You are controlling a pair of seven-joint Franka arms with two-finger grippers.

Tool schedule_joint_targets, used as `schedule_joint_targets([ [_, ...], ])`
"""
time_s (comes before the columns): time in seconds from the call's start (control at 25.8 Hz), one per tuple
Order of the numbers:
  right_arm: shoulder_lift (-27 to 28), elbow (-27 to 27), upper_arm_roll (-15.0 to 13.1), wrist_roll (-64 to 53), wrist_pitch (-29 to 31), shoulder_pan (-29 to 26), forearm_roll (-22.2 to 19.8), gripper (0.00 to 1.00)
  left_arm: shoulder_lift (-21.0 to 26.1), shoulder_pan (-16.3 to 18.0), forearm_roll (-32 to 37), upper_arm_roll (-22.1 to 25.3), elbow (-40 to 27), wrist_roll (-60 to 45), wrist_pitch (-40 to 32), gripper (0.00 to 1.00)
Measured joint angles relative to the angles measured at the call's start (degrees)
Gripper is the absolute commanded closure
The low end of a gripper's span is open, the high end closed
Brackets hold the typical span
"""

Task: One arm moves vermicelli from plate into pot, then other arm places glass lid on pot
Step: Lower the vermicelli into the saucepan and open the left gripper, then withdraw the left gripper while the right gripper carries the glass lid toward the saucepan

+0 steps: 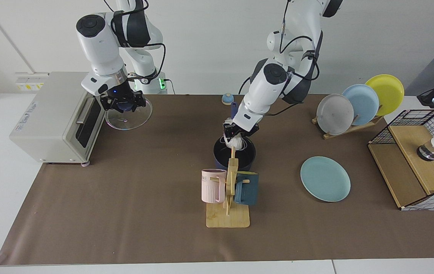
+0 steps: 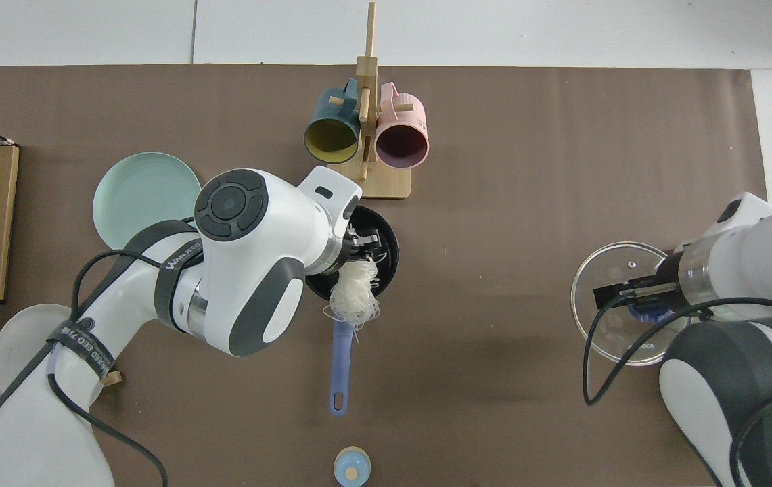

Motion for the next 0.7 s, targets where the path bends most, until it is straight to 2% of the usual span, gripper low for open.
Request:
schedule_joint_targets([
  [0.19,0.8,0.6,0.0,0.0,0.4,-0.1,0.0,1.0,3.1,-0.5,2.3,-0.1,0.0,-0.6,2.9,1.0],
  [0.62,2.0,1.3,0.4,0.0,1.8,-0.1,0.0,1.0,6.4,-0.5,7.1,-0.1,0.1,-2.2,5.3,1.0],
  [0.66,2.1,1.4,0.4,0.0,2.0,-0.1,0.0,1.0,6.7,-0.5,7.2,-0.1,0.1,-2.2,5.5,0.98],
  [0.7,2.2,1.4,0.5,0.0,2.2,-0.1,0.0,1.0,7.1,-0.5,7.3,-0.1,0.1,-2.3,5.7,0.85],
])
